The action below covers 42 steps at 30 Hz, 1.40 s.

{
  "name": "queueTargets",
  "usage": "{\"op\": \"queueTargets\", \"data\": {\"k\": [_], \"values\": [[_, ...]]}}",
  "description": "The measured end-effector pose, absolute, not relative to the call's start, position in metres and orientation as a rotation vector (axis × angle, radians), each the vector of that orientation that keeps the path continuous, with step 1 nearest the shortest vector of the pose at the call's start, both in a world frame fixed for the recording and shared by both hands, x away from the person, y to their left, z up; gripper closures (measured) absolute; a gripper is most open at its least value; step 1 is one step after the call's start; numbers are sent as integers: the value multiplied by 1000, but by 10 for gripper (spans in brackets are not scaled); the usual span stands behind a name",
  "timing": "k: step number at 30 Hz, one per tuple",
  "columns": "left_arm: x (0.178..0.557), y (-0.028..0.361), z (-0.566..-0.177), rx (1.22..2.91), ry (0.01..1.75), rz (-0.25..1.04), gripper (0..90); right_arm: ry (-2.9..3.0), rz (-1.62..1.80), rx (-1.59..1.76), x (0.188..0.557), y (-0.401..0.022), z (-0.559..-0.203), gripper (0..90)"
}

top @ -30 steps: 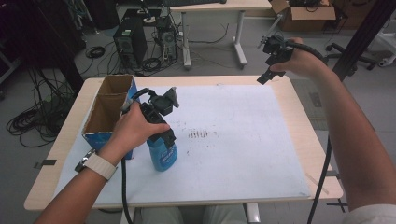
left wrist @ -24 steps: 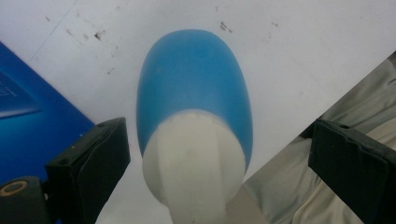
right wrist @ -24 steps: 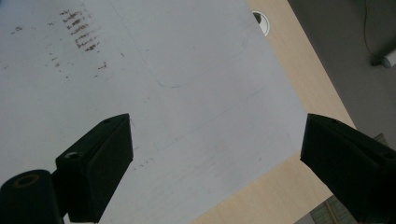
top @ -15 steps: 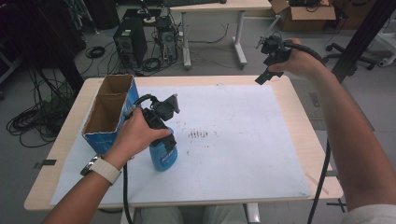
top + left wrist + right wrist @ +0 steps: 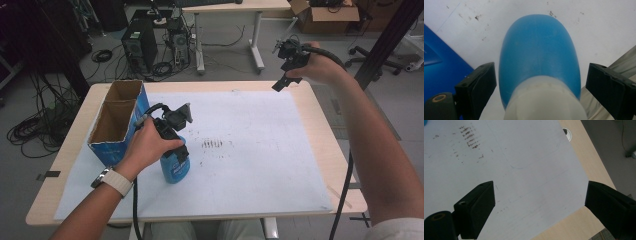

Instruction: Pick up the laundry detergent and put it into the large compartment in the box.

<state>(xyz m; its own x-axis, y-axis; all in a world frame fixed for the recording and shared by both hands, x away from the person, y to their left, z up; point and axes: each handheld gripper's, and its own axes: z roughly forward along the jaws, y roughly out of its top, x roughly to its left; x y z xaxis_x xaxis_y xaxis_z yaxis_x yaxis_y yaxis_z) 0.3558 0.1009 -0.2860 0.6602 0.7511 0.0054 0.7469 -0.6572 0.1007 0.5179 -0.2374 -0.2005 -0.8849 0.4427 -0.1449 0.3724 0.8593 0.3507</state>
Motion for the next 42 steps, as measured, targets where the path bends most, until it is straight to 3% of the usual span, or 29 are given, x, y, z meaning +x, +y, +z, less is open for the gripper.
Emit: {"op": "queueTargets", "data": {"k": [42], "values": [[359,103,-291,2747,1318,61,356,2820,459,615,518,-236,-202,92]]}}
